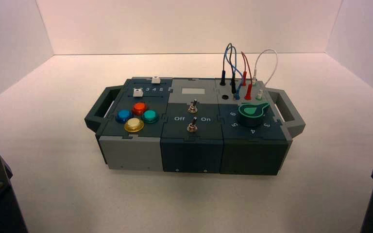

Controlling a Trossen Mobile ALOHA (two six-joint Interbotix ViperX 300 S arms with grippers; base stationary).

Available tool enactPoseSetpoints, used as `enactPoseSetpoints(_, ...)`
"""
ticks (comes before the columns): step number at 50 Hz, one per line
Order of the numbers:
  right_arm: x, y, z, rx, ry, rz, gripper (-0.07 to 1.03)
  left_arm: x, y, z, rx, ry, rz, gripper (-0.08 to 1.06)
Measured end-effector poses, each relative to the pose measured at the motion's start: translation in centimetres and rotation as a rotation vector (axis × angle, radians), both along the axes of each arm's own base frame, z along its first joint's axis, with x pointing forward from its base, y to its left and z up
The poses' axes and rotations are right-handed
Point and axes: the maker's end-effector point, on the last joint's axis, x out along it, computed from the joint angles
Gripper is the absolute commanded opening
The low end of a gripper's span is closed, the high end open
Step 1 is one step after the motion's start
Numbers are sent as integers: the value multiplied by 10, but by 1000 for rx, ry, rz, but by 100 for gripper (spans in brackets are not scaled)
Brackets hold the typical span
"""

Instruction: Move the box closer.

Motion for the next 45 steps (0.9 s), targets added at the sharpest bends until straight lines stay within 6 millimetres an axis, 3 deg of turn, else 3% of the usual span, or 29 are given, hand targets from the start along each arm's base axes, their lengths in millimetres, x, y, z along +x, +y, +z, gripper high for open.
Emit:
enactPoseSetpoints(25,0,5,0,8,0,21,-2,0,-7,-7,3,46,-27,-3)
enactPoseSetpoints(34,7,25,-9,9,64,91,-2,11,-26,-11,15,153,-99,-3)
enactPoseSetpoints(45,39,75,-24,-11,242,240,-2,48,-40,-26,39,382,-125,-3)
